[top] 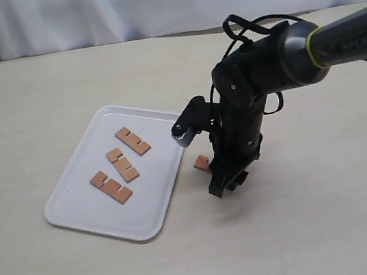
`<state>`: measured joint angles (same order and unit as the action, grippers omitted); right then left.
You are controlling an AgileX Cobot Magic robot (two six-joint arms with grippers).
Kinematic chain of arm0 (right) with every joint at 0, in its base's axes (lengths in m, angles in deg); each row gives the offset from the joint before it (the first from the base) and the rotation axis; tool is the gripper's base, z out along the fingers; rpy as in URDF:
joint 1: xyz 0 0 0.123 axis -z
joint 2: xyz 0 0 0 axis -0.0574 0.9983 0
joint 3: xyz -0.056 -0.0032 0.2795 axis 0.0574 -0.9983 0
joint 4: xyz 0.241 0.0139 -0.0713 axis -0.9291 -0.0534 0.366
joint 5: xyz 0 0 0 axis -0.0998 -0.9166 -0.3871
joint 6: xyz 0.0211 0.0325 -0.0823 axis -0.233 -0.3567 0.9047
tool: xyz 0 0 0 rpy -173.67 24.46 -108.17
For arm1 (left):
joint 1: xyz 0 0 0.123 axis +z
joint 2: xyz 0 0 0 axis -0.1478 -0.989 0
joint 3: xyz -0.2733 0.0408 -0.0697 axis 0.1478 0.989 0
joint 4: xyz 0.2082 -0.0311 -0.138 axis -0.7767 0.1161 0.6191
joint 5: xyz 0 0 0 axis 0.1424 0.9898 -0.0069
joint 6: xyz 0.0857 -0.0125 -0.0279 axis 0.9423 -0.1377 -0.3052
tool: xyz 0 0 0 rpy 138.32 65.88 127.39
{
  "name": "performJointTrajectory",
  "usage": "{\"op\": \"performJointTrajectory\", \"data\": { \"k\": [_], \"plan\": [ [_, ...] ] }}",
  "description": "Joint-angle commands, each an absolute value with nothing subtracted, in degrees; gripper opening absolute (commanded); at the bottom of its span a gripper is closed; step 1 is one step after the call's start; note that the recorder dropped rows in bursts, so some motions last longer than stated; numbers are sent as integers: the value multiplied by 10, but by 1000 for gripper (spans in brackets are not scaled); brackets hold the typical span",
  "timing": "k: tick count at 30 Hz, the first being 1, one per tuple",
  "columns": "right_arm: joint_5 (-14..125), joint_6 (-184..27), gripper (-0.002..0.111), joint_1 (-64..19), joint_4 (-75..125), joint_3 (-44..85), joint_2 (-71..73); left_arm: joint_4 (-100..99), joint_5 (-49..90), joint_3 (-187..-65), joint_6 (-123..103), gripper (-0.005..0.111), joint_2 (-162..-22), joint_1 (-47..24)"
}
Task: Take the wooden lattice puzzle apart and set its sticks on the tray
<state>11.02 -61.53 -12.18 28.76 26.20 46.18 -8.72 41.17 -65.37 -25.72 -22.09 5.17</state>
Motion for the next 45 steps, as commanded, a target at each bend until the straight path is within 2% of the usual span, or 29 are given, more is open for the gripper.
{"op": "performJointTrajectory", "data": {
  "k": [1,6,8,33,35,39,45],
  "plan": [
    [112,-618,51,-122,289,259,464,-88,408,-652,-257,0,-219,47],
    [111,-622,34,-122,287,259,464,-88,408,-652,-257,0,-219,47],
    [110,-622,30,-122,287,259,464,-88,408,-652,-257,0,-219,47],
    [113,-632,31,-122,285,259,464,-88,408,-652,-257,0,-219,47],
    [113,-632,34,-122,285,259,464,-88,408,-652,-257,0,-219,47],
    [113,-632,47,-122,285,259,464,-88,408,-652,-257,0,-219,47],
    [113,-632,46,-122,278,259,471,-88,408,-652,-257,0,-219,47]
  ]
}}
